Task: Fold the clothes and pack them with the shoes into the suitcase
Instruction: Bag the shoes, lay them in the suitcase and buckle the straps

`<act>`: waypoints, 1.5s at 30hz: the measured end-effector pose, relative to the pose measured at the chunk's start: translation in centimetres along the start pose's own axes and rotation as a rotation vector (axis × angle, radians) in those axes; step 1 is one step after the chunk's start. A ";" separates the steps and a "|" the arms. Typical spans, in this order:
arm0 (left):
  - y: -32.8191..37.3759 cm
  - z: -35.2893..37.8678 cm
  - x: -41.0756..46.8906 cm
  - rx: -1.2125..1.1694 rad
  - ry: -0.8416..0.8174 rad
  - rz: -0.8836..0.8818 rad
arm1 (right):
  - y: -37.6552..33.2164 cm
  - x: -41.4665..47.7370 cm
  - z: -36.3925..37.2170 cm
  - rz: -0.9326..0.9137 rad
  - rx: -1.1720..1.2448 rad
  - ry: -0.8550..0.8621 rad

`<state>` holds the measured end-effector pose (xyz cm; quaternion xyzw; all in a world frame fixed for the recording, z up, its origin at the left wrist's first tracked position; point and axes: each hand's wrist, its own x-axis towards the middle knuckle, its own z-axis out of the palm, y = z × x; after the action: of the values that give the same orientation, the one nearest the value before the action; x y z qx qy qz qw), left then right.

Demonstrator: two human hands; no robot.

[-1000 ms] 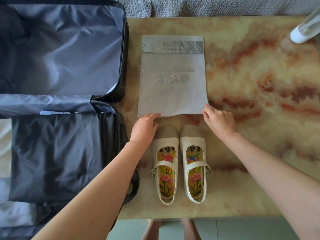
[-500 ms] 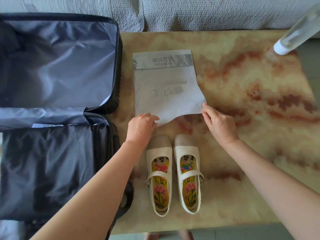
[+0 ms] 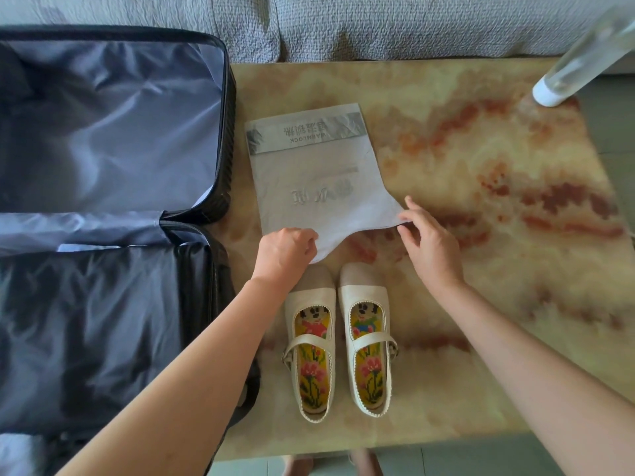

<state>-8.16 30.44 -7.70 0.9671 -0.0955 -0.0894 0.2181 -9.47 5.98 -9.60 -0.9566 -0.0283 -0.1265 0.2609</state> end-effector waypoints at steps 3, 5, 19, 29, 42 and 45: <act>0.7 -0.3 0.1 -0.034 0.019 -0.030 | -2.1 -0.5 0.0 0.469 0.429 0.074; 1.2 -0.5 0.3 -0.076 0.075 -0.069 | -4.6 -0.5 -0.3 0.763 0.689 0.144; 2.5 -0.7 -0.2 -0.177 0.130 -0.052 | -9.6 -0.7 1.4 1.181 1.023 -0.057; 2.3 -1.6 0.5 -0.144 0.344 0.225 | -9.3 -3.4 1.3 1.220 1.087 0.024; 0.6 -0.1 -2.0 -0.085 0.036 0.189 | -7.0 -12.9 -0.9 0.895 0.294 -0.278; 0.8 0.0 -2.1 -0.087 0.027 0.189 | -7.1 -16.2 -1.8 1.061 0.367 -0.437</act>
<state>-10.30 30.17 -7.05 0.9445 -0.1792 -0.0596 0.2688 -26.40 11.36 -8.81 -0.7834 0.3784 0.2272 0.4375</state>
